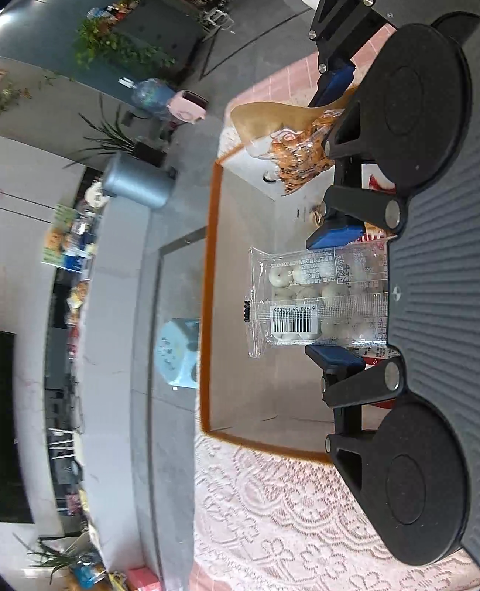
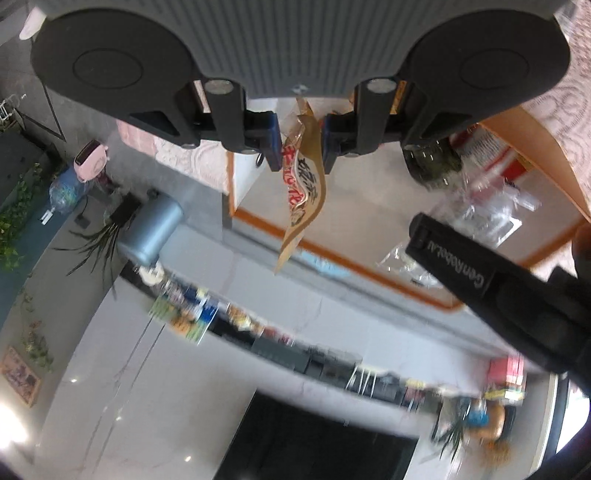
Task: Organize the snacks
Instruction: 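Carry both packets over the orange box and lower them inside, then open both tools to release the packets into the box and lift away, then move both tools back to the remaining snacks in front of the box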
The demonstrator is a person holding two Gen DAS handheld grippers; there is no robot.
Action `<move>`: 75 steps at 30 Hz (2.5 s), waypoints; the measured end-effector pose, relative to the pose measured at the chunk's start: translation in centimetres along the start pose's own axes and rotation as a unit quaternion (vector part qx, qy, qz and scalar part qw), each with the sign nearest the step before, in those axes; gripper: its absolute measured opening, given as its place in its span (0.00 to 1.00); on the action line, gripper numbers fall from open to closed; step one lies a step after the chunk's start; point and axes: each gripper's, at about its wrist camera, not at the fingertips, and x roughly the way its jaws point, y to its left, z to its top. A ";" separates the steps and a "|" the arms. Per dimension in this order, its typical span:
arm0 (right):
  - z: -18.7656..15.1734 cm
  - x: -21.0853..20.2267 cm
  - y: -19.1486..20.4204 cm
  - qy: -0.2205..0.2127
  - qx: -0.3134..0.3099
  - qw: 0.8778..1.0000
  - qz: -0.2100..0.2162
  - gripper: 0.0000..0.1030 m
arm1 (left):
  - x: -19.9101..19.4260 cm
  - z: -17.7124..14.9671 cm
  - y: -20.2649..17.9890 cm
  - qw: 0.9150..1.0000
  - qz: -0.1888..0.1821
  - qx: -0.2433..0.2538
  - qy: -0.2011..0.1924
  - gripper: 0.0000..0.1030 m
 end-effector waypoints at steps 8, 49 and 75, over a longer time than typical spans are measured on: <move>0.5 4.7 0.7 0.079 -0.025 0.996 0.014 0.17 | 3.4 -0.2 -0.3 0.997 0.020 0.052 0.047 0.60; 2.0 0.8 0.5 0.074 -0.019 0.996 0.038 0.57 | -3.0 -0.7 -0.6 0.996 0.079 0.042 0.020 0.80; -5.9 -16.5 -0.7 -0.018 0.159 0.985 0.070 0.89 | -15.7 -11.0 -1.5 0.999 -0.005 0.011 -0.048 0.81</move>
